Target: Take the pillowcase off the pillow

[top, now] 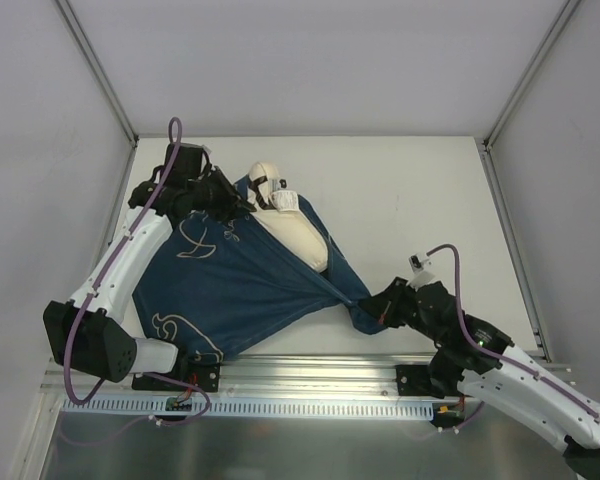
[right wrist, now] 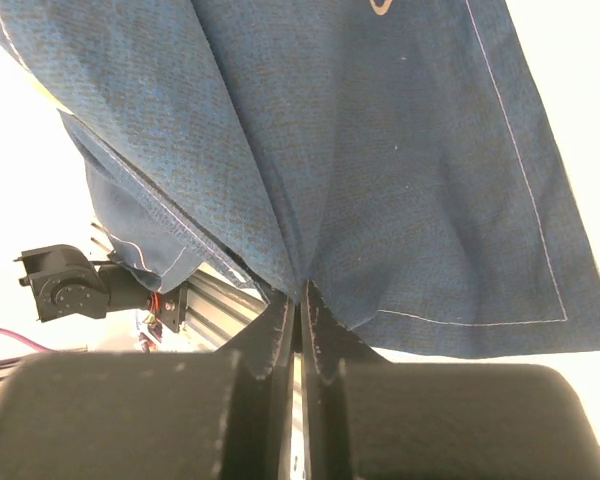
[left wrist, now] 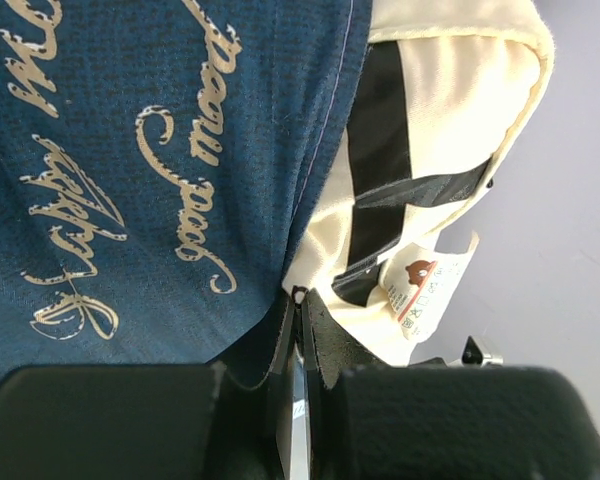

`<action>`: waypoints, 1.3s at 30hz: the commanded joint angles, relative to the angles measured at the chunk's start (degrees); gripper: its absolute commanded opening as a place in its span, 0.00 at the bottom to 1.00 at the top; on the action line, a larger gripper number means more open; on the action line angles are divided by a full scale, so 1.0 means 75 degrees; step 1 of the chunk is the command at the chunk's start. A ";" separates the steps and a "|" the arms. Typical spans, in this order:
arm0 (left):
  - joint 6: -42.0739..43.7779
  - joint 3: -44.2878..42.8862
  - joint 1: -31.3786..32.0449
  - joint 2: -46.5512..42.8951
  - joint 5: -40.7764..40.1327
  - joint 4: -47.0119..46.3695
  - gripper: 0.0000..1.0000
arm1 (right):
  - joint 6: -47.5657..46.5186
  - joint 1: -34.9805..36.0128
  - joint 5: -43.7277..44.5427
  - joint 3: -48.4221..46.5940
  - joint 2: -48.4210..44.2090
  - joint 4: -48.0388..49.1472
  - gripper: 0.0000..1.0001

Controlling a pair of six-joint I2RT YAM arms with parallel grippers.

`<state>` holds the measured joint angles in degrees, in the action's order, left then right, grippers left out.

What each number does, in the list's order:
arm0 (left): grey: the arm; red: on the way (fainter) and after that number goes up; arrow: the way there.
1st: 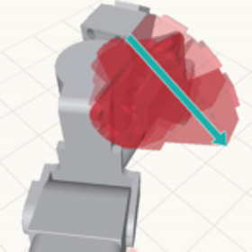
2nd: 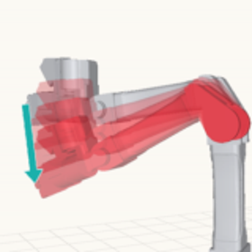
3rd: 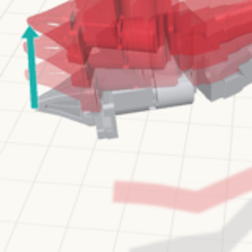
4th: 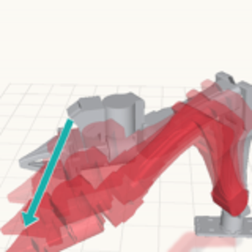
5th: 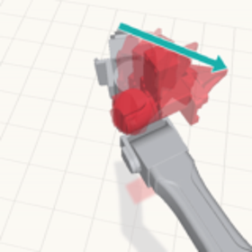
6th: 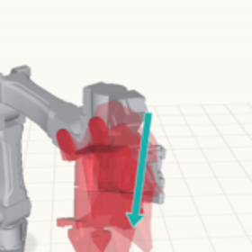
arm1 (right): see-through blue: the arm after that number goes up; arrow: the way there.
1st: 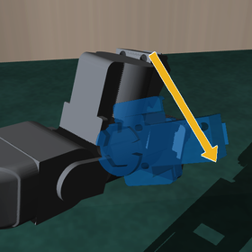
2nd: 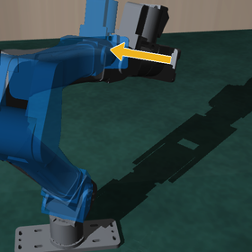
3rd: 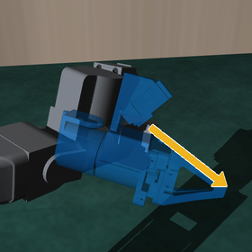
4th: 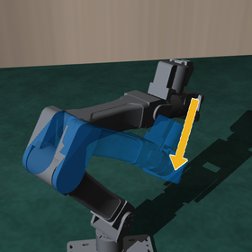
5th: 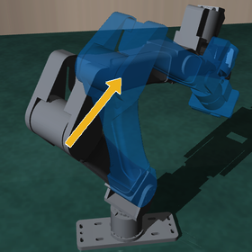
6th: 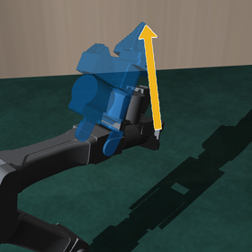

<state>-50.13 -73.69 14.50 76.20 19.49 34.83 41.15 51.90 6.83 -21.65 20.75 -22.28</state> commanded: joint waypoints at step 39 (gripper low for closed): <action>0.1363 -0.5506 0.4263 0.4306 -0.2911 0.2454 0.23 | -0.0260 0.0006 0.0647 0.0133 0.0258 -0.1738 0.65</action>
<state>-42.59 -103.70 42.81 102.67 6.55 42.33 38.85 51.90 6.76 -17.34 25.87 -28.86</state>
